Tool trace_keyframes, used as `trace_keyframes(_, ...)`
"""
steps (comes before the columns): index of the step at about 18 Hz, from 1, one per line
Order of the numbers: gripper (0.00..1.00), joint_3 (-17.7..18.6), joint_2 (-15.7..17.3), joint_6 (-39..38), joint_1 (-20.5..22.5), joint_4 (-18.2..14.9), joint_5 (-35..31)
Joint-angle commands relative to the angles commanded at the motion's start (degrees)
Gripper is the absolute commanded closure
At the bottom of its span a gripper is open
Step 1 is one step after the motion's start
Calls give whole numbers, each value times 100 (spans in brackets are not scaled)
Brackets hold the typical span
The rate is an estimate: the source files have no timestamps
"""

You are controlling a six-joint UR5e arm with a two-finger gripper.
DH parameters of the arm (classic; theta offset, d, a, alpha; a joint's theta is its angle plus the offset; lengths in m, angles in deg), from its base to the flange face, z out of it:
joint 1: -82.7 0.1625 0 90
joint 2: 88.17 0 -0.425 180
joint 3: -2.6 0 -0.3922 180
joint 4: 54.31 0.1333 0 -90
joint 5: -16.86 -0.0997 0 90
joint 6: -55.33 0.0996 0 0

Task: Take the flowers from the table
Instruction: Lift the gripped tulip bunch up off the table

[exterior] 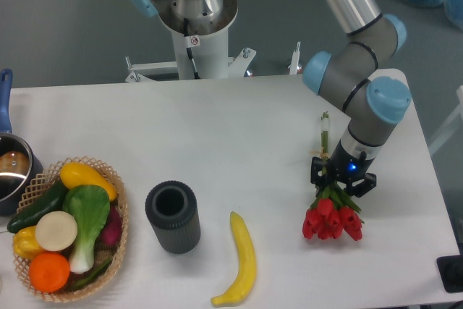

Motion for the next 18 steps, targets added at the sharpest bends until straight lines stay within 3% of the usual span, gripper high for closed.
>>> trace_keyframes(4,45,-132,290,0,0,9,509)
trace_keyframes(7,45,-273,431,-26,44,35,1247)
trace_keyframes(18,45,-159,783,-44,519,70,3402)
